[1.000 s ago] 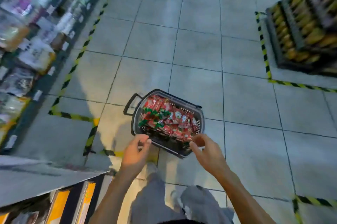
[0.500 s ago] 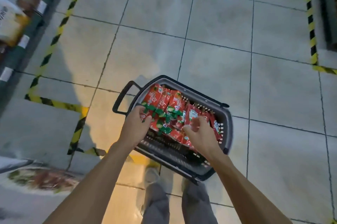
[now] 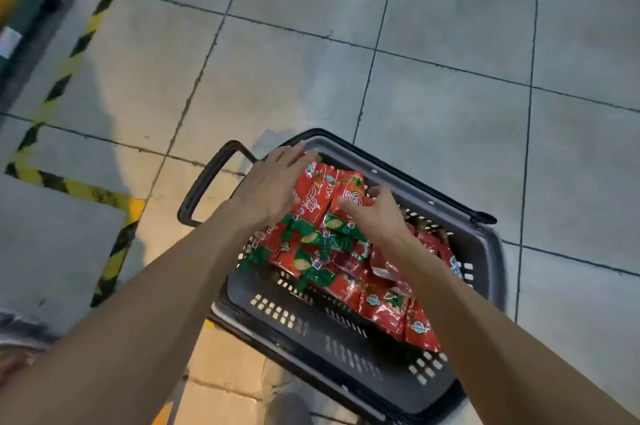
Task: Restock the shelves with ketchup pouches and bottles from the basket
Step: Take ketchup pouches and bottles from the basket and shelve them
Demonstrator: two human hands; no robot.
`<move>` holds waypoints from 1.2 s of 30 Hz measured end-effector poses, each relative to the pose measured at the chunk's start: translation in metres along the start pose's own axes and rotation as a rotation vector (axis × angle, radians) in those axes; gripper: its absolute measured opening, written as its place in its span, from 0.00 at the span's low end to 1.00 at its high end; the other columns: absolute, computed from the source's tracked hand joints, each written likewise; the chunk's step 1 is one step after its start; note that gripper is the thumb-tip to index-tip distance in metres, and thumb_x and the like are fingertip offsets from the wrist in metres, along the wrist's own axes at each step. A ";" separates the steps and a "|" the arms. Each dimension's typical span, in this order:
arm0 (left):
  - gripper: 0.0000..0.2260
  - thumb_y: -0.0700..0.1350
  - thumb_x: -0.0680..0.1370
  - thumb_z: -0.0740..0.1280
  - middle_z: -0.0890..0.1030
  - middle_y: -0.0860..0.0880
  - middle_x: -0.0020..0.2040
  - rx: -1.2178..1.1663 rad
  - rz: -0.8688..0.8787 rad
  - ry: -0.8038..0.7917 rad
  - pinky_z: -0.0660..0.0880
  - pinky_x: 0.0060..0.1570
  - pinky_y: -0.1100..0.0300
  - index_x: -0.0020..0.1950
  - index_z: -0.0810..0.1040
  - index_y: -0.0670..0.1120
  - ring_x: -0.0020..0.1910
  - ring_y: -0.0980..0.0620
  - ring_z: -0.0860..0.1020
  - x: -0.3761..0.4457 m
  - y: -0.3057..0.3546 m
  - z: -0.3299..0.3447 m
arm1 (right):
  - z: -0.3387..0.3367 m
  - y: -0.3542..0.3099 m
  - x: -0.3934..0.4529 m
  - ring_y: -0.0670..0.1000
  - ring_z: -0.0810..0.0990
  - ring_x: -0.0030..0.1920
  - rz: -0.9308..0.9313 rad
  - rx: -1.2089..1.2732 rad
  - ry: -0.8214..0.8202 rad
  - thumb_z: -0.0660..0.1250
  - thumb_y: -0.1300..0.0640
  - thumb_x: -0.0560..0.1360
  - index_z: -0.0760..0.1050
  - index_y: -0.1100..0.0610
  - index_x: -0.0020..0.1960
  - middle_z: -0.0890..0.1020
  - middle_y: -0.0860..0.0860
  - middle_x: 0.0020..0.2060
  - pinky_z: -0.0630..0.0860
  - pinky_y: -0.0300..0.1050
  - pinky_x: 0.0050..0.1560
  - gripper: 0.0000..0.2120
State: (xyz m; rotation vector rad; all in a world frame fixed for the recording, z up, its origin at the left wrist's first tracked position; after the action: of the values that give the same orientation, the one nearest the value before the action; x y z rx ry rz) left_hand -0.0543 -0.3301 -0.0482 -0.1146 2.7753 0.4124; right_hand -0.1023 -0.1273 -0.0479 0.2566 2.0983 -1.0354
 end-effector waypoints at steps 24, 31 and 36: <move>0.35 0.51 0.65 0.82 0.68 0.50 0.55 -0.170 -0.184 -0.089 0.76 0.54 0.47 0.63 0.64 0.49 0.59 0.47 0.69 0.001 -0.021 -0.039 | -0.024 0.019 0.020 0.54 0.87 0.35 0.244 0.335 -0.014 0.78 0.62 0.70 0.70 0.60 0.62 0.86 0.57 0.43 0.82 0.48 0.34 0.25; 0.15 0.55 0.74 0.74 0.72 0.48 0.53 -0.268 -0.298 -0.106 0.75 0.43 0.59 0.55 0.76 0.50 0.49 0.51 0.76 -0.054 -0.047 -0.046 | -0.046 0.014 -0.018 0.51 0.87 0.34 0.184 0.444 -0.047 0.79 0.64 0.67 0.72 0.59 0.53 0.87 0.57 0.44 0.79 0.42 0.27 0.20; 0.14 0.57 0.73 0.75 0.80 0.51 0.46 -0.681 -0.581 0.028 0.76 0.35 0.62 0.49 0.75 0.52 0.42 0.52 0.81 -0.135 -0.042 -0.068 | -0.070 -0.002 -0.085 0.57 0.88 0.44 0.156 0.514 -0.093 0.81 0.61 0.64 0.70 0.54 0.65 0.84 0.57 0.53 0.85 0.59 0.43 0.34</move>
State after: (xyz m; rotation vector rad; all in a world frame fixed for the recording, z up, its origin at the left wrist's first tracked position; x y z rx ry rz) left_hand 0.0567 -0.3859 0.0470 -1.0452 2.3434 1.1524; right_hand -0.0836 -0.0636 0.0405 0.6011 1.6708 -1.4463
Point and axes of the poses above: each hand's wrist, its own x-axis towards the middle knuckle, its own z-axis out of the palm, y = z × x, the point moved 1 cm from there along x, towards the middle knuckle
